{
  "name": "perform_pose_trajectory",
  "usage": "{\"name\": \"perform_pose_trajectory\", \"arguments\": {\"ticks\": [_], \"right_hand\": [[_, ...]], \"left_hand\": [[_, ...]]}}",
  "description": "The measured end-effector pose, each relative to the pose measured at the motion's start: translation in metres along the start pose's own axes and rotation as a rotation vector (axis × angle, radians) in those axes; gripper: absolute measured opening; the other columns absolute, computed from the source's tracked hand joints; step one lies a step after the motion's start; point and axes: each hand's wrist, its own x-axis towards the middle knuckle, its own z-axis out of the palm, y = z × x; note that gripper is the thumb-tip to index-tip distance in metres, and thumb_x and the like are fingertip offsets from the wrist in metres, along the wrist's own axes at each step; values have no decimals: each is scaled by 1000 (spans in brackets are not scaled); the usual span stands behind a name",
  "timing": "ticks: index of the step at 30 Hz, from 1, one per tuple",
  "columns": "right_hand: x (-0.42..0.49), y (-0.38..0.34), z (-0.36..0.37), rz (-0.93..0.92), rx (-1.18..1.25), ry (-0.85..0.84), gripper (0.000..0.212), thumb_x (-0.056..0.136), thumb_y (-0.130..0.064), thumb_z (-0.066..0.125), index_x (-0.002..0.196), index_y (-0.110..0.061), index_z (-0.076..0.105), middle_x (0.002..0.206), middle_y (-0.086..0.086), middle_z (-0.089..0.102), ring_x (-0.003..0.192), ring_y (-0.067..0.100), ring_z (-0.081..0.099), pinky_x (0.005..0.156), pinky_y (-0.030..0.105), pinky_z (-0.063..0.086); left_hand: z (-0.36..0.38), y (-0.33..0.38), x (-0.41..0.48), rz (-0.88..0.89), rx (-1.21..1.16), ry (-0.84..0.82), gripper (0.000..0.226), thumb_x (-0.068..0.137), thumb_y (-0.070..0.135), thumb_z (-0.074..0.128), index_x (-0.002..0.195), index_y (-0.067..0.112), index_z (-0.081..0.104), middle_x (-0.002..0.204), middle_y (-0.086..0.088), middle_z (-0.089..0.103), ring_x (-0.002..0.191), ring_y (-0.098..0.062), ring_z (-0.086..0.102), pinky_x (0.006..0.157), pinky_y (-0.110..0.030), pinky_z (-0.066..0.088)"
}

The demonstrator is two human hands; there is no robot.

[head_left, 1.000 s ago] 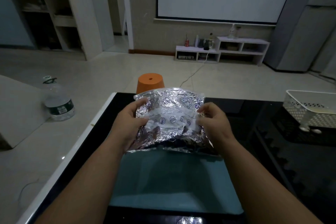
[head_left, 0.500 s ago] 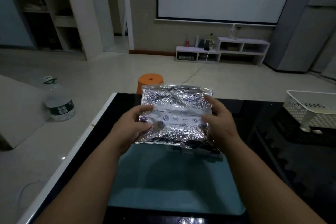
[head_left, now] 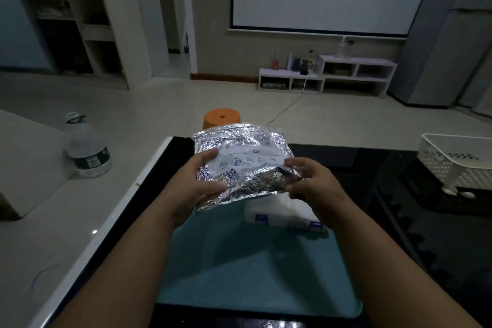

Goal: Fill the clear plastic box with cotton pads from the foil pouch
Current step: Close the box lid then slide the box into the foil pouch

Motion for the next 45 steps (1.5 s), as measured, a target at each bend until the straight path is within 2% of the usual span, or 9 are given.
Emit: {"name": "perform_pose_trajectory", "arguments": {"ticks": [4, 9, 14, 18, 21, 30, 37, 43, 45], "right_hand": [[0, -2, -1, 43, 20, 50, 23, 88, 3, 59, 106, -10, 66, 102, 13, 64, 80, 22, 62, 60, 26, 50], [7, 8, -6, 42, -45, 238, 47, 79, 22, 49, 101, -13, 72, 95, 11, 65, 70, 23, 54, 64, 33, 48], [9, 14, -4, -22, -149, 300, 50, 77, 19, 50, 105, -16, 71, 101, 7, 67, 73, 23, 60, 72, 42, 56], [8, 18, -2, -81, -204, 321, 34, 80, 6, 63, 99, -22, 69, 102, 9, 69, 85, 24, 66, 78, 43, 58], [9, 22, 8, -80, -238, 306, 23, 80, -4, 70, 97, -19, 68, 103, 9, 69, 83, 23, 68, 79, 44, 60], [19, 35, 55, -64, -541, 77, 52, 81, -1, 59, 129, -22, 59, 110, 8, 67, 85, 22, 60, 60, 20, 42], [22, 49, 83, -143, -909, 35, 45, 89, -22, 63, 133, -27, 58, 134, -3, 59, 122, 22, 53, 103, 32, 39], [21, 58, 88, -196, -1215, -22, 42, 92, -44, 53, 133, -39, 52, 149, -9, 40, 134, 22, 36, 107, 40, 27], [16, 61, 88, -266, -1248, -8, 37, 93, -42, 50, 129, -37, 56, 146, -10, 43, 134, 19, 35, 107, 40, 25]], "left_hand": [[1, 2, -1, -1, 20, -5, 78, 75, -27, 56, 130, 28, 56, 125, 3, 54, 90, -30, 67, 75, -33, 56], [0, 5, -4, 13, 18, -31, 83, 75, -33, 44, 135, 24, 53, 125, 4, 57, 58, -16, 53, 49, -24, 43], [-3, 1, 2, 27, 68, 76, 64, 76, -22, 60, 122, 21, 60, 121, -1, 57, 92, -23, 66, 69, -29, 57], [-11, -5, 2, -18, 316, 279, 26, 77, -8, 70, 92, 12, 69, 95, -15, 65, 67, -21, 61, 53, -27, 49], [-13, -11, 6, 17, 388, 380, 25, 76, -8, 70, 81, 17, 70, 88, -14, 70, 69, -22, 64, 65, -36, 59], [-37, -24, 13, -90, 824, 529, 58, 73, 0, 53, 127, 18, 63, 120, -10, 66, 98, -34, 64, 82, -36, 54], [-58, -32, 12, -112, 998, 553, 47, 81, -1, 54, 125, 13, 62, 123, -15, 63, 111, -36, 58, 82, -28, 41], [-74, -40, 8, -267, 1163, 512, 35, 78, 34, 65, 111, 24, 63, 150, -17, 30, 122, -42, 47, 99, -41, 44], [-69, -42, 7, -163, 1190, 483, 37, 76, 25, 63, 113, 21, 65, 136, -15, 45, 114, -37, 52, 94, -39, 47]]}}
